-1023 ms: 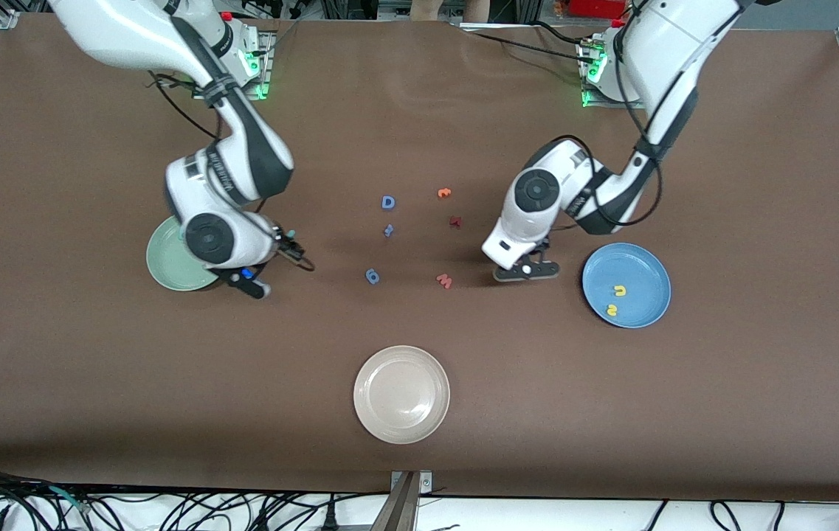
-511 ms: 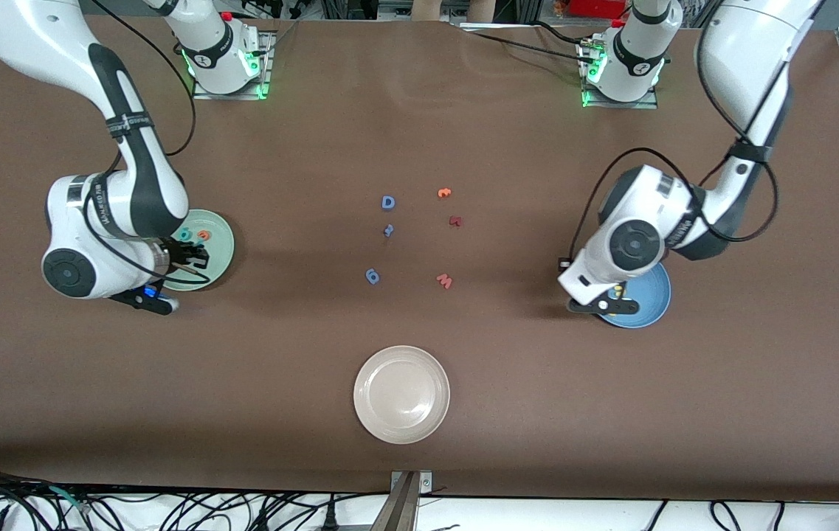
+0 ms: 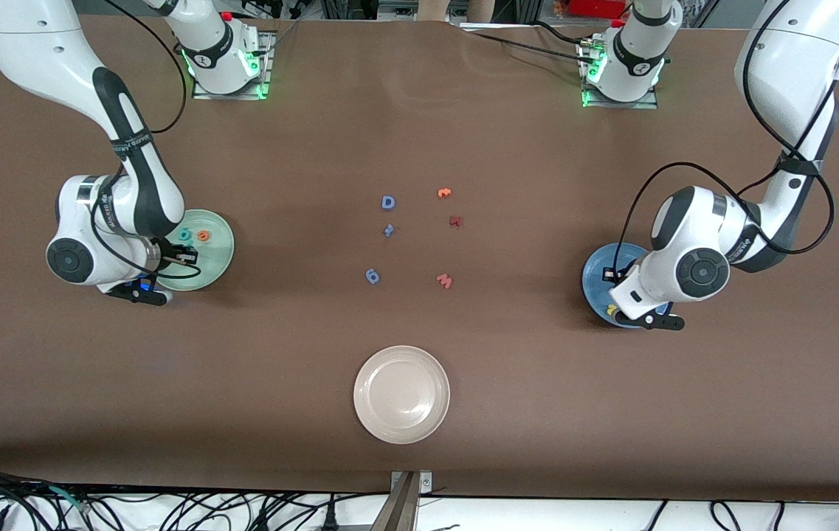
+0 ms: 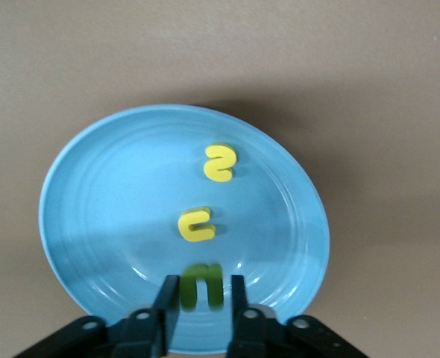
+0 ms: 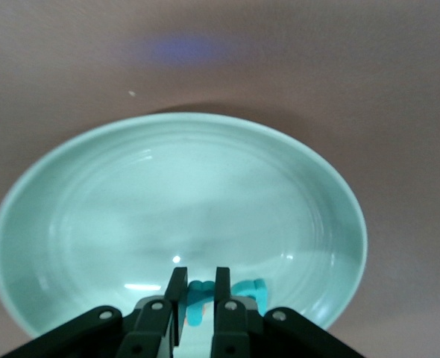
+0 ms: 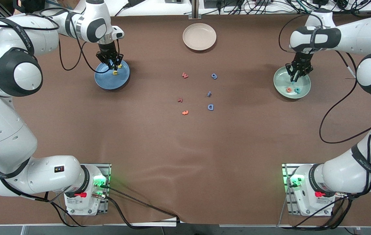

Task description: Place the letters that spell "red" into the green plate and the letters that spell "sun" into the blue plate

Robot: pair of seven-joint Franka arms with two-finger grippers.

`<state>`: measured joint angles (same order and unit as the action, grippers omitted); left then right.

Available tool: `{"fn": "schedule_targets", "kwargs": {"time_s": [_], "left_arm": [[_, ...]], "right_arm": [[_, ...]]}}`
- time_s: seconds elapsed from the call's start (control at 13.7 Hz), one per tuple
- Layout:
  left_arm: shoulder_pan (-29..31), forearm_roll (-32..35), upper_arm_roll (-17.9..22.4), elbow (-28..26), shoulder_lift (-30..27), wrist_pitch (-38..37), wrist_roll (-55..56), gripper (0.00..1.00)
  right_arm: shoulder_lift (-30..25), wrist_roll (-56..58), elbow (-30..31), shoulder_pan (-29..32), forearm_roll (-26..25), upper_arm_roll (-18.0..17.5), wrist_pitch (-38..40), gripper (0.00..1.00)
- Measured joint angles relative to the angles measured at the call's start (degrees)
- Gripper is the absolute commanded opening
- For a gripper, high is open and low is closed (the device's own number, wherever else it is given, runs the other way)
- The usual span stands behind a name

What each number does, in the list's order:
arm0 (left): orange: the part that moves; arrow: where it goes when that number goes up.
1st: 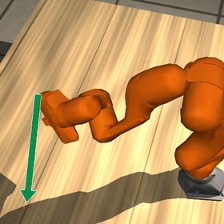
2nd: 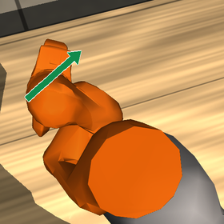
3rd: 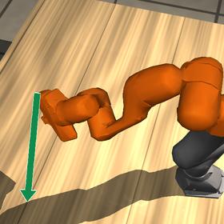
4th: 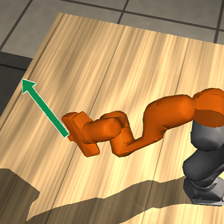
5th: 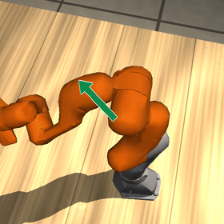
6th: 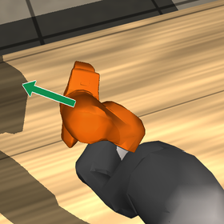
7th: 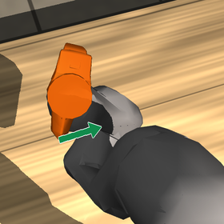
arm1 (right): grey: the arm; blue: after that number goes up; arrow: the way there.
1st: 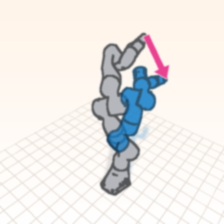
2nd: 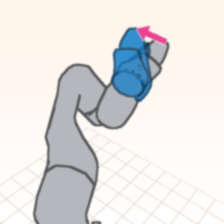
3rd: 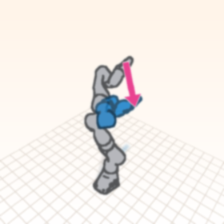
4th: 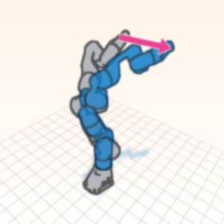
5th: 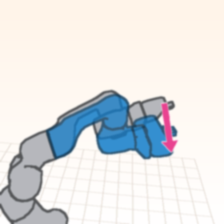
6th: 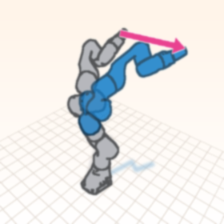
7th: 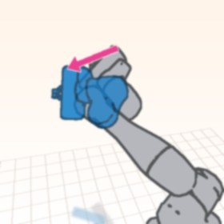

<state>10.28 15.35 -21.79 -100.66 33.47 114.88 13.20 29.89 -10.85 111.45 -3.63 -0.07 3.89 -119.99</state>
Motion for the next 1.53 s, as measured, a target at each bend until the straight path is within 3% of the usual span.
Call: {"fn": "schedule_targets", "kwargs": {"time_s": [0.29, 0.37, 0.51, 0.66, 0.95, 1.31, 1.39, 1.53], "left_arm": [[2.37, 0.0, 0.08, 2.14, -0.27, -0.36, -0.01, 1.0], [3.57, 0.0, 0.08, 2.62, -0.74, -1.09, -0.1, 1.0], [5.66, 0.01, 0.04, 3.25, -2.26, -2.77, -0.23, 1.0], [7.67, 0.01, 0.0, 3.54, -4.54, -4.97, -0.25, 1.0], [10.12, 0.01, -0.02, 3.71, -10.28, -9.57, -0.8, 1.0], [11.74, -0.28, 0.62, 7.96, -13.87, -16.32, -5.61, 1.0], [10.82, -1.79, 2.0, 8.22, -14.64, -16.39, -5.68, 1.0], [5.46, -10.03, 9.9, 8.31, -16.93, -16.42, -6.45, 1.0]], "right_arm": [[0.15, 0.32, 2.19, -0.04, 0.0, 0.04, -3.66, 0.0], [0.16, 0.32, 2.2, -0.03, 0.0, 0.04, -3.68, 0.04], [0.15, 0.34, 2.21, -0.04, 0.0, 0.04, -3.68, 0.72], [0.12, 0.37, 2.21, -0.04, 0.0, 0.13, -3.73, 0.92], [-1.64, 0.39, 1.18, -0.13, 0.0, 0.13, -2.06, 0.98], [-8.87, 0.46, -5.05, -0.15, 0.0, 0.19, 9.25, 0.98], [-10.44, 0.49, -5.99, -0.15, 0.0, 0.22, 10.95, 0.99], [-12.97, 0.5, -8.47, -0.16, 0.0, 0.23, 15.34, 0.99]]}}
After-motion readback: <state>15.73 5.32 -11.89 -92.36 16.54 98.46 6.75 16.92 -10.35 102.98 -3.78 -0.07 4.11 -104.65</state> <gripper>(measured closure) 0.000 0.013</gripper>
